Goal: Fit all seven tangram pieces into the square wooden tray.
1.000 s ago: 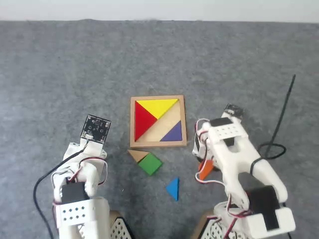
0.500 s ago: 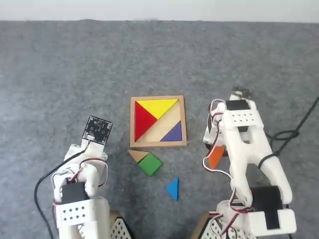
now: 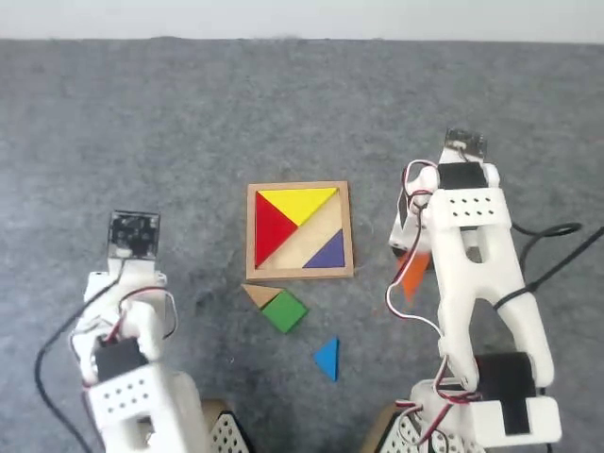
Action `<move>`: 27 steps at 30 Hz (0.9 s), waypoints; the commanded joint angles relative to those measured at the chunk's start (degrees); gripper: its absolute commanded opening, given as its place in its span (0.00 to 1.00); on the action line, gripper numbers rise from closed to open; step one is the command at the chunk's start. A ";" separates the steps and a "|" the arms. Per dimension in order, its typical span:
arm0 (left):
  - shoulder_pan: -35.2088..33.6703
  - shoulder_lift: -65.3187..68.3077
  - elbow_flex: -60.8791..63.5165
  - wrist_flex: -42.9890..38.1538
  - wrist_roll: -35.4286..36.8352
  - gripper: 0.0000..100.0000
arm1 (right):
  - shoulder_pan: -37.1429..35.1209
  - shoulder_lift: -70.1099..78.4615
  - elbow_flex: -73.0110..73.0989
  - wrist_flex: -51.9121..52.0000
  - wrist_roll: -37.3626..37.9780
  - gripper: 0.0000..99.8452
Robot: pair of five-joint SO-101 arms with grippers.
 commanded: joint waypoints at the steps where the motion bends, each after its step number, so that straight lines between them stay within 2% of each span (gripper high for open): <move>1: 0.53 16.70 -8.75 -5.19 1.58 0.01 | 0.04 -0.40 -3.34 1.01 0.70 0.01; 5: 1.49 30.59 -9.98 -15.56 1.23 0.01 | 0.13 -0.48 -2.99 -5.05 1.05 0.01; 9: -4.22 43.43 -18.77 -13.80 -0.62 0.01 | -0.04 0.13 -2.81 -5.14 0.62 0.01; 11: -6.95 49.23 -21.93 -15.03 -0.62 0.01 | -0.13 -0.22 -2.73 -6.11 0.70 0.01; 13: -7.56 53.80 -21.93 -18.37 -3.52 0.01 | -0.04 -0.31 -2.64 -6.20 0.88 0.01; 15: -7.47 55.82 -20.79 -20.04 -6.77 0.01 | -0.04 -0.13 -2.81 -6.29 0.88 0.01; 19: -5.98 51.43 -17.01 -19.87 -10.64 0.01 | -0.04 -0.31 -2.81 -7.16 0.88 0.01; 22: -3.08 46.77 -13.93 -14.86 -18.02 0.01 | -0.04 -0.40 -2.81 -7.08 0.97 0.01; 27: -5.27 47.03 -19.38 1.93 -20.31 0.01 | 0.04 -0.40 -2.81 -6.46 0.97 0.01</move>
